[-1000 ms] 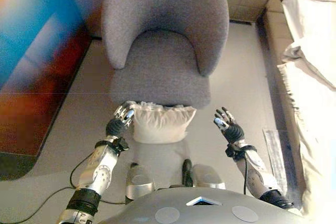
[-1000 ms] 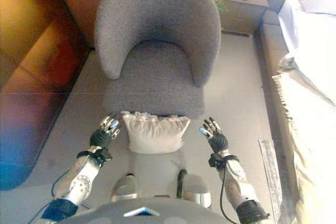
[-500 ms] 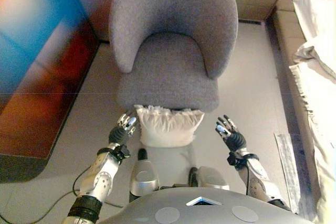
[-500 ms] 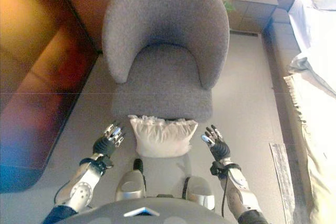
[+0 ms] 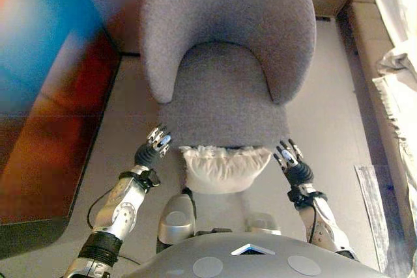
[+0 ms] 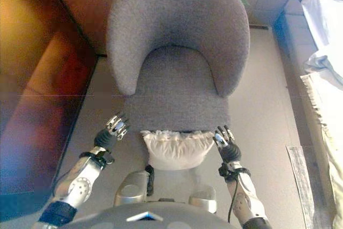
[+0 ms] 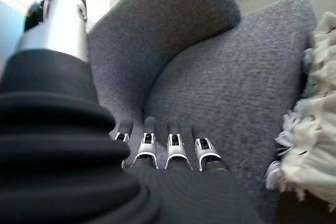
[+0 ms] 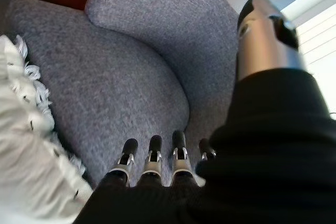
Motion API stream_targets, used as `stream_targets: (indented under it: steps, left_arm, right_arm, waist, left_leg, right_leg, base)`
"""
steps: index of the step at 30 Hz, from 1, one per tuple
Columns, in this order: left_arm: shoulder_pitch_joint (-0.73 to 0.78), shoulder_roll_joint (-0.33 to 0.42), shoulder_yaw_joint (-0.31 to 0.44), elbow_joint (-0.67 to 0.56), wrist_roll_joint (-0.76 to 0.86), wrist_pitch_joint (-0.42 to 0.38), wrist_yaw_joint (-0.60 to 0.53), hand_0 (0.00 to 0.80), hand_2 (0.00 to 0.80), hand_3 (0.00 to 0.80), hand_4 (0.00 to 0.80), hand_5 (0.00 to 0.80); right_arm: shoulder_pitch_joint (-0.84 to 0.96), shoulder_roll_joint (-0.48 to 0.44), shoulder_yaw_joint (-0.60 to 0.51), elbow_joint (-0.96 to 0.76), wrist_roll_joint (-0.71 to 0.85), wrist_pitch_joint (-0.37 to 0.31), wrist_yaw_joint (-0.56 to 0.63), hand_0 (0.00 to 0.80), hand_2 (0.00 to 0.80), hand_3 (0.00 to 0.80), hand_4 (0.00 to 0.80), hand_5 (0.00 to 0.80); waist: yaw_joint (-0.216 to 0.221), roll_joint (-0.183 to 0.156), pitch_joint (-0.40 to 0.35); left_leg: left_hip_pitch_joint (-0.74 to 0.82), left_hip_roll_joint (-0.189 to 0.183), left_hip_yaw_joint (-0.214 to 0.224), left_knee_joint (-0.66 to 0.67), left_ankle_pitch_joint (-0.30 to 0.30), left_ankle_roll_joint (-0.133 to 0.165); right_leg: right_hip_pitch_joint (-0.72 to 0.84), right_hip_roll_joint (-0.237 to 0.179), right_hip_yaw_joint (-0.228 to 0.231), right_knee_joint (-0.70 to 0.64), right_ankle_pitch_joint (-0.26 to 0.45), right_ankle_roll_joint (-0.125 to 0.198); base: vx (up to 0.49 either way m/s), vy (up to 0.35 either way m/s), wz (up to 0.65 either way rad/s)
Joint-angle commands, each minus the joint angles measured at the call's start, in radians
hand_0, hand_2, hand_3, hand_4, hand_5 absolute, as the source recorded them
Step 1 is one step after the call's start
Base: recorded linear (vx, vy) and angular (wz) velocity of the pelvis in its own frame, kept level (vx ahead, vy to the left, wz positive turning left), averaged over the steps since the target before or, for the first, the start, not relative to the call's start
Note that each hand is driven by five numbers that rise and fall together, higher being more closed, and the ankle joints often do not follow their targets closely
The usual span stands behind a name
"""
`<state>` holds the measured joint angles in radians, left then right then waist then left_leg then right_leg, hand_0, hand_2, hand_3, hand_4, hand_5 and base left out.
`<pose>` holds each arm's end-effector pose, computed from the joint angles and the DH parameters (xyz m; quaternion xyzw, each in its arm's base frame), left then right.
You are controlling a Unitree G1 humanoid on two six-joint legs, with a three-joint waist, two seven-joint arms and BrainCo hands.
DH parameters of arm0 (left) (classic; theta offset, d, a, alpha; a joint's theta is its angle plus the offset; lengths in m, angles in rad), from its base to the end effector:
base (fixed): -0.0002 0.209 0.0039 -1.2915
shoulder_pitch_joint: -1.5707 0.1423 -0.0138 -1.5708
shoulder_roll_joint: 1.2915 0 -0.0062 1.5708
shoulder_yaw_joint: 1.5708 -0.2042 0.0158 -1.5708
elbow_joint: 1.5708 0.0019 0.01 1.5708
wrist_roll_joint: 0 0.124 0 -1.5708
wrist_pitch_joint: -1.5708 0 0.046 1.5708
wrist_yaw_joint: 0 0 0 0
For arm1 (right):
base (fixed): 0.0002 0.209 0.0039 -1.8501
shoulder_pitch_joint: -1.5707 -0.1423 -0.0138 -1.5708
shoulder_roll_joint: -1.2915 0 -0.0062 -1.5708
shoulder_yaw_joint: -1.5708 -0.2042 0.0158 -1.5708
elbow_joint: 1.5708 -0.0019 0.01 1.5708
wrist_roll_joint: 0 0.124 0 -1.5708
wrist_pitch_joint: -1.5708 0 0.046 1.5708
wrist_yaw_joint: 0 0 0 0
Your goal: Pick up the cushion and take it to the sofa
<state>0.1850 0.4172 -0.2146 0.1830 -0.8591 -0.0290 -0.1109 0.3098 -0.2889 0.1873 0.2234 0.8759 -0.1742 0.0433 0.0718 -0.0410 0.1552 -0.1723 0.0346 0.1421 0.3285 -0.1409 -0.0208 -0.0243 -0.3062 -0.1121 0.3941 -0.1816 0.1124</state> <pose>0.1309 0.2202 -0.0274 -0.2235 0.1907 -0.0383 0.9551 0.0942 -0.2038 -0.0471 0.2788 0.1844 -0.0689 0.9399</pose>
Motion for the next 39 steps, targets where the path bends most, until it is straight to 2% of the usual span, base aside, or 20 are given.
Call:
stream_targets:
  steps: [1,3,4,6,9,11,13,16,17,19,20,21,23,25,27,30,34,37,39]
  left_arm:
    - [0.066,0.033,0.001,-0.1,0.003,-0.024,0.007,0.0,0.0,0.0,0.0,0.0]
    - [0.054,0.035,0.009,-0.105,-0.003,-0.024,0.039,0.0,0.0,0.0,0.0,0.0]
    - [0.046,0.035,0.01,-0.101,0.001,-0.031,0.048,0.0,0.0,0.0,0.0,0.0]
    - [0.018,0.035,0.01,-0.084,0.001,-0.05,0.057,0.0,0.0,0.0,0.0,0.0]
    - [0.008,0.039,0.016,-0.09,0.006,-0.057,0.07,0.0,0.0,0.0,0.0,0.0]
    - [0.01,0.041,0.016,-0.098,0.011,-0.053,0.094,0.0,0.0,0.0,0.0,0.0]
    - [0.002,0.043,0.007,-0.084,0.027,-0.061,0.116,0.0,0.0,0.0,0.0,0.0]
    - [-0.011,0.042,0.003,-0.065,0.054,-0.078,0.125,0.0,0.0,0.0,0.0,0.0]
    - [-0.026,0.045,-0.005,-0.046,0.067,-0.095,0.118,0.0,0.0,0.0,0.0,0.0]
    - [-0.06,0.041,-0.013,-0.017,0.07,-0.105,0.103,0.0,0.0,0.0,0.0,0.0]
    - [-0.086,0.038,-0.018,-0.007,0.072,-0.104,0.089,0.0,0.0,0.0,0.0,0.0]
    - [-0.11,0.033,-0.022,0.008,0.074,-0.112,0.083,0.0,0.0,0.0,0.0,0.0]
    - [-0.114,0.018,-0.02,0.021,0.076,-0.138,0.09,0.0,0.0,0.0,0.0,0.0]
    - [-0.109,0.019,-0.017,0.028,0.087,-0.157,0.1,0.0,0.0,0.0,0.0,0.0]
    - [-0.143,0.037,-0.019,0.066,0.086,-0.195,0.099,0.0,0.0,0.0,0.0,0.0]
    - [-0.212,0.049,-0.023,0.095,0.097,-0.226,0.125,0.0,0.0,0.0,0.0,0.0]
    - [-0.292,0.052,-0.038,0.139,0.119,-0.276,0.164,0.0,0.0,0.0,0.0,0.0]
    - [-0.349,0.046,-0.05,0.159,0.154,-0.288,0.206,0.0,0.0,0.0,0.0,0.0]
    - [-0.386,0.041,-0.061,0.169,0.176,-0.298,0.232,0.0,0.0,0.0,0.0,0.0]
  right_arm:
    - [0.021,-0.009,0.007,-0.058,0.006,-0.067,-0.026,0.0,0.0,0.0,0.0,0.0]
    - [0.012,-0.01,0.024,-0.042,0.001,-0.078,-0.004,0.0,0.0,0.0,0.0,0.0]
    - [0.006,-0.011,0.029,-0.033,0.0,-0.086,0.005,0.0,0.0,0.0,0.0,0.0]
    - [-0.016,-0.016,0.034,-0.018,0.011,-0.093,0.027,0.0,0.0,0.0,0.0,0.0]
    - [-0.039,-0.018,0.032,-0.008,0.014,-0.077,0.039,0.0,0.0,0.0,0.0,0.0]
    - [-0.062,-0.018,0.039,0.001,0.005,-0.055,0.035,0.0,0.0,0.0,0.0,0.0]
    - [-0.077,-0.02,0.054,0.007,-0.001,-0.046,0.024,0.0,0.0,0.0,0.0,0.0]
    - [-0.091,-0.034,0.069,0.017,-0.013,-0.049,0.018,0.0,0.0,0.0,0.0,0.0]
    - [-0.097,-0.044,0.073,0.026,-0.032,-0.065,0.006,0.0,0.0,0.0,0.0,0.0]
    - [-0.111,-0.056,0.075,0.039,-0.06,-0.083,-0.018,0.0,0.0,0.0,0.0,0.0]
    - [-0.12,-0.068,0.072,0.042,-0.057,-0.101,-0.032,0.0,0.0,0.0,0.0,0.0]
    - [-0.135,-0.078,0.071,0.049,-0.063,-0.114,-0.046,0.0,0.0,0.0,0.0,0.0]
    - [-0.161,-0.09,0.07,0.058,-0.085,-0.112,-0.053,0.0,0.0,0.0,0.0,0.0]
    - [-0.164,-0.102,0.053,0.056,-0.086,-0.107,-0.037,0.0,0.0,0.0,0.0,0.0]
    - [-0.201,-0.118,0.044,0.067,-0.085,-0.108,-0.037,0.0,0.0,0.0,0.0,0.0]
    - [-0.28,-0.125,0.031,0.105,-0.058,-0.088,-0.039,0.0,0.0,0.0,0.0,0.0]
    - [-0.349,-0.124,0.018,0.162,-0.085,-0.104,-0.083,0.0,0.0,0.0,0.0,0.0]
    - [-0.385,-0.137,0.018,0.17,-0.173,-0.118,-0.101,0.0,0.0,0.0,0.0,0.0]
    - [-0.403,-0.154,0.029,0.134,-0.212,-0.128,-0.094,0.0,0.0,0.0,0.0,0.0]
  waist:
    - [0.013,0.008,-0.052]
    - [0.006,0.014,-0.035]
    - [-0.001,0.014,-0.026]
    - [-0.024,0.008,-0.009]
    - [-0.035,0.0,0.008]
    - [-0.018,-0.01,0.007]
    - [-0.012,-0.021,0.006]
    - [-0.005,-0.019,0.009]
    - [-0.003,-0.01,0.016]
    - [-0.011,0.003,0.028]
    - [-0.019,0.008,0.043]
    - [-0.028,0.012,0.059]
    - [-0.035,0.023,0.069]
    - [-0.046,0.036,0.074]
    - [-0.05,0.042,0.1]
    - [-0.058,0.045,0.145]
    - [-0.07,0.041,0.201]
    - [-0.08,0.043,0.233]
    - [-0.089,0.046,0.254]
  left_leg:
    - [-0.044,-0.016,-0.034,-0.133,0.122,0.064]
    - [-0.007,-0.005,-0.023,-0.146,0.12,0.04]
    - [0.003,-0.001,-0.025,-0.145,0.114,0.031]
    - [0.005,0.005,-0.035,-0.137,0.1,0.013]
    - [0.019,0.024,-0.049,-0.142,0.091,-0.004]
    - [0.022,0.062,-0.066,-0.156,0.107,-0.03]
    - [0.0,0.1,-0.081,-0.156,0.131,-0.059]
    - [-0.019,0.159,-0.083,-0.185,0.186,-0.097]
    - [-0.034,0.178,-0.085,-0.21,0.216,-0.116]
    - [-0.05,0.196,-0.066,-0.237,0.249,-0.132]
    - [-0.075,0.207,-0.052,-0.213,0.246,-0.141]
    - [-0.1,0.213,-0.062,-0.17,0.229,-0.143]
    - [-0.101,0.198,-0.125,-0.141,0.206,-0.131]
    - [-0.095,0.197,-0.12,-0.146,0.205,-0.126]
    - [-0.14,0.191,-0.148,-0.098,0.19,-0.128]
    - [-0.224,0.197,-0.146,-0.002,0.16,-0.137]
    - [-0.344,0.197,-0.13,0.12,0.117,-0.132]
    - [-0.422,0.206,-0.106,0.185,0.096,-0.127]
    - [-0.479,0.209,-0.099,0.233,0.079,-0.123]
  right_leg:
    - [0.015,-0.026,-0.072,0.181,0.222,0.038]
    - [-0.043,-0.027,-0.116,0.032,0.201,0.019]
    - [-0.062,-0.028,-0.115,-0.029,0.212,0.019]
    - [-0.113,-0.026,-0.076,-0.145,0.257,0.034]
    - [-0.126,-0.027,-0.033,-0.198,0.306,0.066]
    - [-0.084,-0.011,-0.063,-0.245,0.269,0.078]
    - [-0.055,0.021,-0.065,-0.277,0.242,0.083]
    - [-0.031,0.057,-0.086,-0.284,0.198,0.078]
    - [-0.027,0.073,-0.1,-0.29,0.18,0.066]
    - [-0.03,0.084,-0.121,-0.296,0.171,0.054]
    - [-0.033,0.08,-0.132,-0.301,0.171,0.047]
    - [-0.047,0.072,-0.133,-0.294,0.174,0.04]
    - [-0.101,0.063,-0.093,-0.258,0.178,0.037]
    - [-0.136,0.058,-0.073,-0.22,0.169,0.041]
    - [-0.198,0.043,-0.049,-0.169,0.166,0.049]
    - [-0.285,0.023,-0.038,-0.095,0.163,0.051]
    - [-0.411,-0.005,-0.017,0.019,0.149,0.053]
    - [-0.499,-0.031,-0.011,0.104,0.135,0.053]
    - [-0.566,-0.043,0.01,0.172,0.117,0.053]
  base:
    - [0.132,0.021,-0.31]
    - [0.072,-0.149,-0.24]
    - [0.014,-0.232,-0.22]
    - [-0.027,-0.213,-0.2]
    - [-0.027,-0.242,0.14]
    - [-0.008,-0.31,0.39]
    - [-0.028,-0.294,0.34]
    - [-0.061,-0.176,0.11]
    - [-0.132,-0.082,0.0]
    - [-0.16,-0.056,0.24]
    - [-0.201,-0.002,0.46]
    - [-0.215,0.052,0.48]
    - [-0.125,0.16,0.31]
    - [-0.041,0.144,-0.07]
    - [-0.152,0.101,-0.15]
    - [-0.209,0.074,-0.19]
    - [-0.175,0.045,-0.05]
    - [-0.148,0.04,0.03]
    - [-0.115,0.046,0.22]
